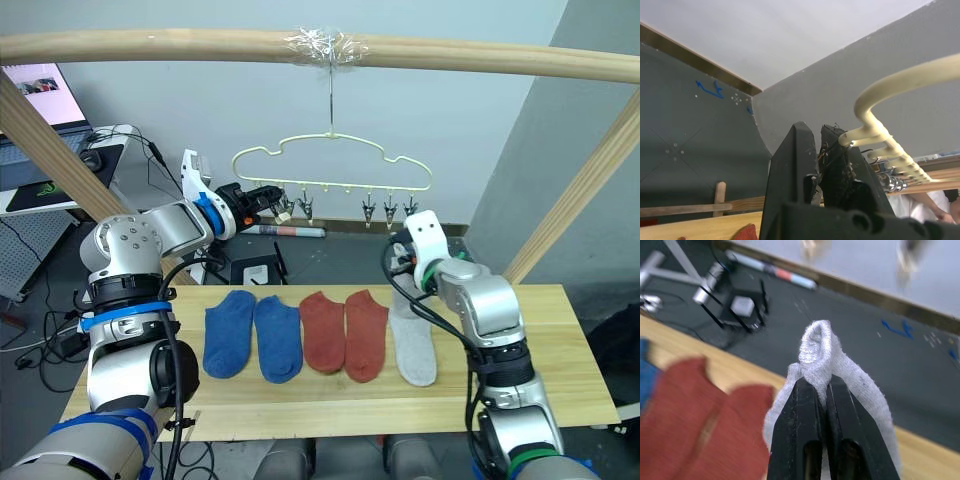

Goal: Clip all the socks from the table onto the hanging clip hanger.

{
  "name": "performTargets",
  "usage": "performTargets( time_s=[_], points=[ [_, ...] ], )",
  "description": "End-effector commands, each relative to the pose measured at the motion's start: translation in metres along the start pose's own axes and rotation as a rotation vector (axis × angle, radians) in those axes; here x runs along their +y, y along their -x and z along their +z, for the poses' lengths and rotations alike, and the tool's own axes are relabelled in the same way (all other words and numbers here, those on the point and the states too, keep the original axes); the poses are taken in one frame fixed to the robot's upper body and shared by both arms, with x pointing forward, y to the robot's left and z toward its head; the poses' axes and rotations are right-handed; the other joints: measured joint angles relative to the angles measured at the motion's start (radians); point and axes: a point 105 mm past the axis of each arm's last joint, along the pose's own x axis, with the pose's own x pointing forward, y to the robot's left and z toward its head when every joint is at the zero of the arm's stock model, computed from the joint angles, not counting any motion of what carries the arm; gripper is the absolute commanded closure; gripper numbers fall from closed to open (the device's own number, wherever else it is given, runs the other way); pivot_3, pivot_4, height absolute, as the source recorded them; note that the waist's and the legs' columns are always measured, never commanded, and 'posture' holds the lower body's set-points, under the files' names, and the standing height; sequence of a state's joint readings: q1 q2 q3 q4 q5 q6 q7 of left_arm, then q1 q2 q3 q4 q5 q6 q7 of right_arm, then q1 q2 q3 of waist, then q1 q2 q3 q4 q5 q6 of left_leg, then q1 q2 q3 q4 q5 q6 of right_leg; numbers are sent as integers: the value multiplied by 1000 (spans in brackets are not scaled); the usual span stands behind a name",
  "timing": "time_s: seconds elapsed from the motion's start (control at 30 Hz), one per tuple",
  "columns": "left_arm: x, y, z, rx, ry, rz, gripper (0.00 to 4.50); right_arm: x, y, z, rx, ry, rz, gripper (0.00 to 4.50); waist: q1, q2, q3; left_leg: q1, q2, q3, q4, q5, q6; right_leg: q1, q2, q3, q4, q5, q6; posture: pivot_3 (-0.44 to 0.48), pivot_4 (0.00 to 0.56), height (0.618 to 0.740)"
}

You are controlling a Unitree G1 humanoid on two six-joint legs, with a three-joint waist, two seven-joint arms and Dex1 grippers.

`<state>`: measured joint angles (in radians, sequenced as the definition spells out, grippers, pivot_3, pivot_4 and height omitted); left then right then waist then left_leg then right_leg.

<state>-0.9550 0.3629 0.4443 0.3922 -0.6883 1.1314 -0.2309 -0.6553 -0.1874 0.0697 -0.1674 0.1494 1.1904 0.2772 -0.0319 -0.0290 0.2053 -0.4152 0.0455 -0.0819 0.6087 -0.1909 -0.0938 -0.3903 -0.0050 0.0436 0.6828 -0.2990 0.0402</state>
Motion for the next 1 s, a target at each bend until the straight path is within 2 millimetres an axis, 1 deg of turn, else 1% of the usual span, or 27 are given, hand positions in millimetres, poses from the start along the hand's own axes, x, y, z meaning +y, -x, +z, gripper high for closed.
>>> performTargets(
  time_s=[0.03,0.23,0.4,0.5,0.63,0.73,1.0],
  points=[
    [-1,4,9,-10,9,-6,4358,24,-9,18,-57,24,47,4489,-2,0,0,0,0,0,0,0,0,0,0,0,0,0,0,30,163,740],
    [-2,2,6,3,3,-3,4358,58,-34,32,-87,39,119,4489,-2,0,0,0,0,0,0,0,0,-1,0,0,0,0,0,43,156,740],
    [-3,2,5,6,-2,-4,4358,82,-45,45,-113,57,176,4489,-1,0,0,0,0,0,0,0,0,-1,0,0,1,0,0,51,154,740],
    [-4,1,5,4,-4,-4,4358,97,-48,49,-121,69,221,4489,-1,0,0,0,0,0,0,0,0,-1,0,0,1,0,0,56,153,740],
    [-5,1,5,1,-6,-2,4358,110,-51,52,-128,81,255,4489,-1,0,0,0,0,0,-1,0,0,-1,0,0,1,0,0,63,153,740],
    [-5,1,4,-1,-7,-1,4358,119,-50,60,-145,89,285,4489,-1,0,0,0,0,0,-1,0,0,-2,0,0,2,0,0,63,153,740],
    [-5,1,4,-7,-8,2,4358,133,-47,77,-178,114,329,4489,0,0,0,-1,0,0,-1,0,0,-5,0,0,8,0,0,63,153,740]
  ],
)
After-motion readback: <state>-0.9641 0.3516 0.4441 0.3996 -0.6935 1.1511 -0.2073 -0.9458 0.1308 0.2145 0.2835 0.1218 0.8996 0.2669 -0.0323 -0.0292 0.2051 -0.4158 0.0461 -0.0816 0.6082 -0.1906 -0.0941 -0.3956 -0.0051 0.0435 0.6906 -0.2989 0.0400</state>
